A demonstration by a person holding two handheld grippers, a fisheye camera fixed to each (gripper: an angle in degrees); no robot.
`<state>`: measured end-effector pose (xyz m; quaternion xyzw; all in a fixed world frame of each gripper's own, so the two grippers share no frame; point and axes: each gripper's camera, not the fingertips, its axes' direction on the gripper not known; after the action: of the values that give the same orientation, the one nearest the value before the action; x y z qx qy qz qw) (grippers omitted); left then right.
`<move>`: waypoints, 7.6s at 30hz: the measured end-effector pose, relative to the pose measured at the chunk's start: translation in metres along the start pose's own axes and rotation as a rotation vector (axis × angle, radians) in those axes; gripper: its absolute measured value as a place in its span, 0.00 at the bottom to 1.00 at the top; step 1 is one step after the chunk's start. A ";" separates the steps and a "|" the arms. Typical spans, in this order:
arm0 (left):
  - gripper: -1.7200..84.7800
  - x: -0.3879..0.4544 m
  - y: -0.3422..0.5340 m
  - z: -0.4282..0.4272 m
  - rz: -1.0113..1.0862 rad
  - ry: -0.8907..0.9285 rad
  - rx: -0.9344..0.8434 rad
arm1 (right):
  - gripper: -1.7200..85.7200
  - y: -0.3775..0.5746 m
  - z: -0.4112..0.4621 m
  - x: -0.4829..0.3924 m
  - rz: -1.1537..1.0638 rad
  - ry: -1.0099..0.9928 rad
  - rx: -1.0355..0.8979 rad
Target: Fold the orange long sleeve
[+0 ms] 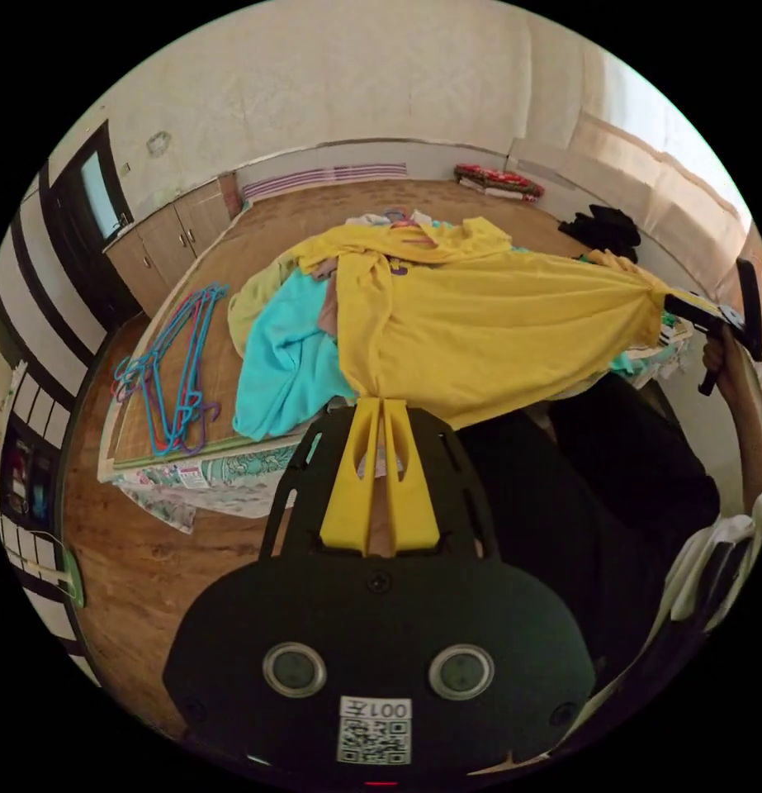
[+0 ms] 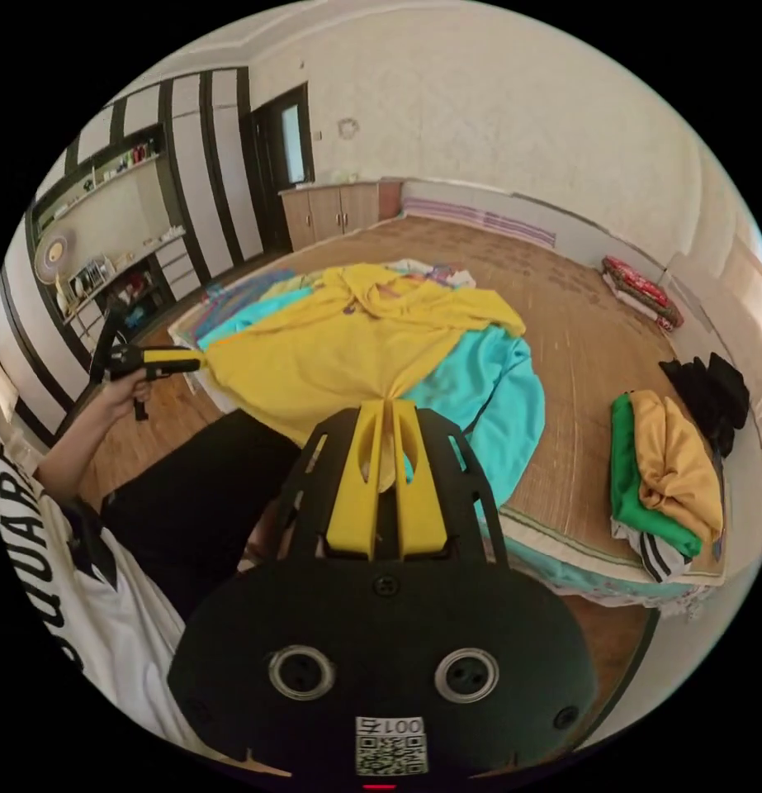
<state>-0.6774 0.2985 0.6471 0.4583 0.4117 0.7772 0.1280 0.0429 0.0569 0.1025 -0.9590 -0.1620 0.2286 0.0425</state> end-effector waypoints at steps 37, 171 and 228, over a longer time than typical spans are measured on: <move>0.01 -0.071 0.086 -0.165 0.528 0.486 -0.670 | 0.04 0.006 -0.088 0.040 -0.134 -0.218 -0.656; 0.01 -0.342 -0.109 -0.124 -0.205 -0.474 -0.162 | 0.02 -0.722 0.062 -0.542 -0.956 0.091 0.390; 0.10 -0.373 -0.140 -0.081 -0.393 -0.290 0.042 | 0.02 -0.561 0.121 -0.345 -0.662 0.270 0.114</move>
<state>-0.5645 0.1297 0.2950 0.4786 0.4864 0.6549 0.3248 -0.4663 0.4734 0.2285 -0.8722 -0.4436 0.0824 0.1888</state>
